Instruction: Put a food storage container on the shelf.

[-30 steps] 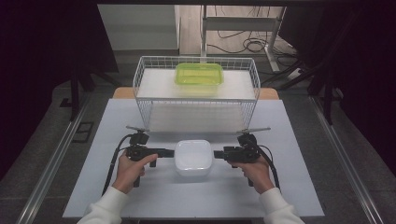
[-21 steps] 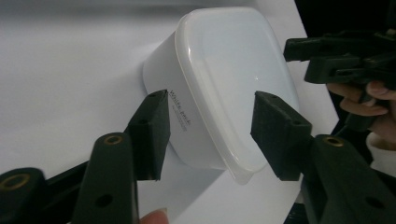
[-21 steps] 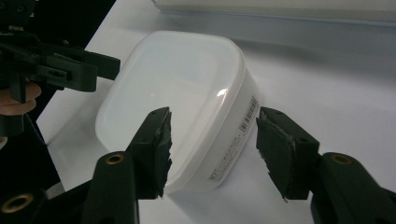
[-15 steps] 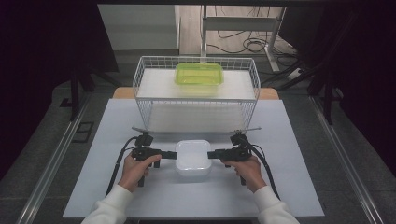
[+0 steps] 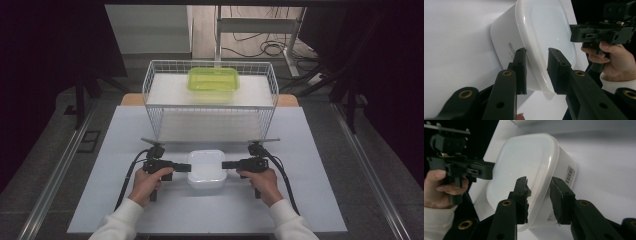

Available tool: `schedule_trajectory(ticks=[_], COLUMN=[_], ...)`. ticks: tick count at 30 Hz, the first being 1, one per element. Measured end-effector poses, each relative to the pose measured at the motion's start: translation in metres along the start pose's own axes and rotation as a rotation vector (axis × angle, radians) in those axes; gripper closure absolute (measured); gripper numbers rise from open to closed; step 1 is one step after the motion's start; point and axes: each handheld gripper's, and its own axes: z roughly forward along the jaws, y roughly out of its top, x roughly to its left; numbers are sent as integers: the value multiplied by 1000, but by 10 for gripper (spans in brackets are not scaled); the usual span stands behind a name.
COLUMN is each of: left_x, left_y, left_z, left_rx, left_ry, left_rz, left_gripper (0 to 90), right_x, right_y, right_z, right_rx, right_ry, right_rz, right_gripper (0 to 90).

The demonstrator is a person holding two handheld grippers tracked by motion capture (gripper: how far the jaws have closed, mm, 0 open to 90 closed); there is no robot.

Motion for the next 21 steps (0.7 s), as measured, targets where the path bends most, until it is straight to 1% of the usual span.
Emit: schedule_trajectory(ticks=[3,7,10,13,14,17,21], left_x=[-2,-5,-7,-9,-11,-14,-19], left_y=[-1,-2,-3,-4,-4,-4,-4], left_z=[-2,-6,-8,-11,-11,-12,-15], left_rx=[-19,-28,-36,-46,-47,-50,-64], left_ry=[0,19,31,39,43,52,47], left_rz=[-5,10,21,34,45,63,83], left_gripper=[719,745,755,780,786,787,787], right_x=[-1,1,2,4,5,7,11], right_y=[-1,-2,-2,-2,-2,-2,-1], right_z=[-3,-5,-5,-7,-8,-10,-14], right_rx=[-2,-11,-12,-19,-24,-28,-41], right_ry=[19,39,51,53,56,51,51], right_rz=[25,36,34,16,10,-12,-46], right_gripper=[698,731,745,773,784,785,784])
